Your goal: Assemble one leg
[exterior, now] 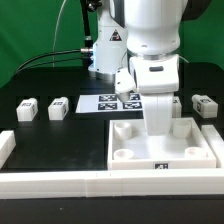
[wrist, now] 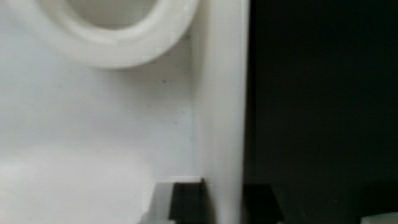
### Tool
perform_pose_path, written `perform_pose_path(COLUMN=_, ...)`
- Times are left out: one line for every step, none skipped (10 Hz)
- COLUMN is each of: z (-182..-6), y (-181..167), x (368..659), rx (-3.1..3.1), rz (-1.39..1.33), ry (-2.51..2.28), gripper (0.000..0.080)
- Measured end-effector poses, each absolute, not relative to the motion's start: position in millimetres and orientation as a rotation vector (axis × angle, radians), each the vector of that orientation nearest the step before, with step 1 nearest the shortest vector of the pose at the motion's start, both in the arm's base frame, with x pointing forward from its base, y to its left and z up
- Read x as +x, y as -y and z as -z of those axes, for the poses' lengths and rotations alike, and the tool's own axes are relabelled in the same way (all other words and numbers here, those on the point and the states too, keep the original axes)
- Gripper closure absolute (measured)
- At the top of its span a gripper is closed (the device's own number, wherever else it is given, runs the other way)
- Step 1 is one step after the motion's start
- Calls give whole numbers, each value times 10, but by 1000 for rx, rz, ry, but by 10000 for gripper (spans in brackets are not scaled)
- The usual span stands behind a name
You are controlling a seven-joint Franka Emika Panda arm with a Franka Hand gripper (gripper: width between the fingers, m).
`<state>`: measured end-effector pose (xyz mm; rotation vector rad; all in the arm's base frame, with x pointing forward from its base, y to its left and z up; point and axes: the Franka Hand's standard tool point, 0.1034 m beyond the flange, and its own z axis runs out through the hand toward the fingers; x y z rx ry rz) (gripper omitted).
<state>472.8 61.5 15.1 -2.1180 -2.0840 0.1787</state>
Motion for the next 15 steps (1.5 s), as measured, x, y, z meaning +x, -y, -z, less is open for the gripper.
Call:
perform_pose_path(z=-156, y=-650, x=4759, rx=-2120, rz=-178, ry=2081, gripper=722)
perform_pose_path(z=-162, y=-678, x=4789, rx=-2127, rz=-182, ry=2069, gripper=722)
perform_pose_path(z=-170, y=-681, x=4814, rx=-2152, rz=-186, ry=2043, gripper=722)
perform_pose_path(z=-157, y=-683, x=4825, rx=-2159, rz=-187, ry=2035, gripper=722)
perform_pose_path(z=-153, y=-683, x=4851, rx=-2163, rz=-184, ry=2033, gripper=722)
perform_pose_path(z=-153, y=-681, x=4856, rx=-2164, rz=-183, ry=2032, gripper=722)
perform_pose_path(z=-153, y=-678, x=4858, rx=-2166, rz=-178, ry=2033, gripper=722)
perform_pose_path(z=-149, y=-675, x=4856, rx=-2167, rz=-178, ry=2032, gripper=646)
perform_pose_path(z=-145, y=-670, x=4852, rx=-2167, rz=-178, ry=2031, gripper=646)
perform_pose_path(z=-144, y=-662, x=4858, rx=-2171, rz=-172, ry=2030, gripper=502)
perform_pose_path(z=-139, y=-653, x=4850, rx=-2172, rz=-174, ry=2028, gripper=367)
perform_pose_path(z=-138, y=-652, x=4849, rx=-2173, rz=-174, ry=2027, gripper=367)
perform_pose_path(z=-138, y=-652, x=4848, rx=-2173, rz=-174, ry=2027, gripper=206)
perform_pose_path(z=-138, y=-652, x=4848, rx=-2173, rz=-174, ry=2027, gripper=165)
perform_pose_path(z=-138, y=-652, x=4848, rx=-2173, rz=-174, ry=2027, gripper=165)
